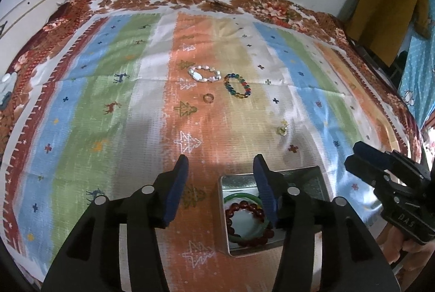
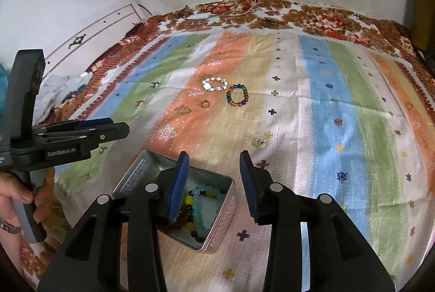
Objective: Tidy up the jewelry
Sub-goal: 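Open both tools to drop the bangle and light blue bracelet into the tin, then move the left tool toward the small ring while the right tool approaches the gold earring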
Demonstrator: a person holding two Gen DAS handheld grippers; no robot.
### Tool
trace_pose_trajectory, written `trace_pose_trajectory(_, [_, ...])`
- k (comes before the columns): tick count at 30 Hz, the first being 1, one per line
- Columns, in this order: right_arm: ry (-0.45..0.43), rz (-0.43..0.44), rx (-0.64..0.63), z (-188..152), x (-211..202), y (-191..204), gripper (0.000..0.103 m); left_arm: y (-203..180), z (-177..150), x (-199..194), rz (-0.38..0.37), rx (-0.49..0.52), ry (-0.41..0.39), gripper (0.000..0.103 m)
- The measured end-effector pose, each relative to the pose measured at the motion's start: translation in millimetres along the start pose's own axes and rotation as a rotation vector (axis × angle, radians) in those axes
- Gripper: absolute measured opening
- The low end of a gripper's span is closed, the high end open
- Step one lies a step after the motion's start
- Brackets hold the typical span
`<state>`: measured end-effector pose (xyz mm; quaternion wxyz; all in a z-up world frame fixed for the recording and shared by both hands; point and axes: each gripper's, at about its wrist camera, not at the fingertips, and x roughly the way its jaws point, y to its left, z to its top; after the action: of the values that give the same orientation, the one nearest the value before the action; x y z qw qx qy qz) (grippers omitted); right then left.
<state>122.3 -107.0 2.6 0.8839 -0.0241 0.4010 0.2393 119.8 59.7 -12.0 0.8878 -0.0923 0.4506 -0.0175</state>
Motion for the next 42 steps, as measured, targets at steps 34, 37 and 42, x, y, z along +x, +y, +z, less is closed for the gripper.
trace_pose_trajectory(34, [0.109,-0.07,0.016,29.8,60.4,-32.1,0.065,12.8,44.2,53.4,0.065,0.018,0.053,0.077])
trace_pose_trajectory(37, [0.127,-0.071,0.026,35.8,69.6,-38.2,0.065,16.4,50.7,61.9,0.054,0.003,0.065,0.077])
trace_pose_trajectory(42, [0.146,-0.066,0.043,41.3,80.5,-45.9,0.065,18.6,57.6,73.8,0.027,-0.01,0.083,0.077])
